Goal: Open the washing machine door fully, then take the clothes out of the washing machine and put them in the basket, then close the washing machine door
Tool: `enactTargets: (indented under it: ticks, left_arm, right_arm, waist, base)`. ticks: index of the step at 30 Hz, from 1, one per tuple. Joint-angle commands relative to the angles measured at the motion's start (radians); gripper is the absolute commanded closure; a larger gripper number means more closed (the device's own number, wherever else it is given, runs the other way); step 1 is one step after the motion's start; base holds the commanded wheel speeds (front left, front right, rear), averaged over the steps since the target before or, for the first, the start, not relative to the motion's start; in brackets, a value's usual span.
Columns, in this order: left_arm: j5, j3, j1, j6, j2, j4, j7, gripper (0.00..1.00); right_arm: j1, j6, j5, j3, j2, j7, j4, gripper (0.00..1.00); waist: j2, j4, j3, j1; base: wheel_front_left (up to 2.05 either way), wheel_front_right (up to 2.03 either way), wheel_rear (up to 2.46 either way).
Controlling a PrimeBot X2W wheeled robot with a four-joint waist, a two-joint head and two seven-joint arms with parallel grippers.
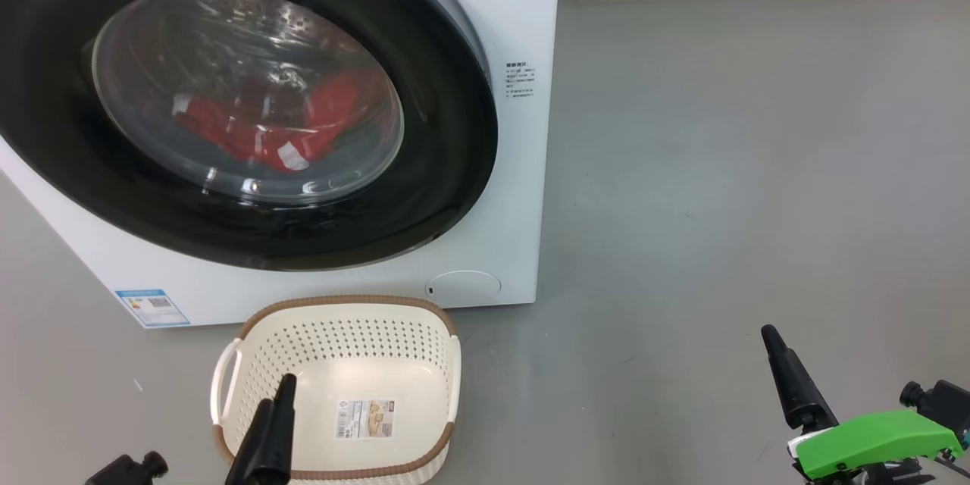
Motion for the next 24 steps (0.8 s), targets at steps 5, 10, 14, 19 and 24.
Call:
enactTargets:
  ticks: [5,10,14,19,24]
  left_arm:
    - [0.097,-0.006,-0.008,0.012,0.017,-0.048,-0.028,0.0]
    - [0.163,-0.02,-0.004,0.022,0.021,-0.058,-0.042,0.0]
    - [0.214,-0.031,-0.001,0.03,0.024,-0.066,-0.054,0.0]
    - [0.273,-0.043,0.001,0.036,0.025,-0.076,-0.069,0.0]
    - [0.334,-0.05,0.004,0.046,0.027,-0.084,-0.084,0.0]
  right_arm:
    - [-0.004,0.0,-0.079,0.02,-0.026,-0.028,-0.037,0.0]
    - [0.0,0.0,-0.131,0.03,-0.032,-0.042,-0.043,0.0]
    - [0.004,0.0,-0.173,0.038,-0.038,-0.054,-0.046,0.0]
    - [0.009,0.0,-0.223,0.051,-0.046,-0.069,-0.049,0.0]
    - [0.013,0.0,-0.271,0.062,-0.054,-0.083,-0.053,0.0]
  waist:
    - [-0.0001,0.002,0.0,-0.0001]
    - [-0.0001,0.004,0.0,-0.0001]
    - [-0.0001,0.006,0.0,-0.0001]
    - [-0.0001,0.008,0.0,-0.0001]
    - [-0.0001,0.012,-0.002,-0.0001]
  base:
    - [0.0,0.0,0.0]
    - [0.0,0.0,0.0]
    - [0.0,0.0,0.0]
    - [0.0,0.0,0.0]
    - [0.0,0.0,0.0]
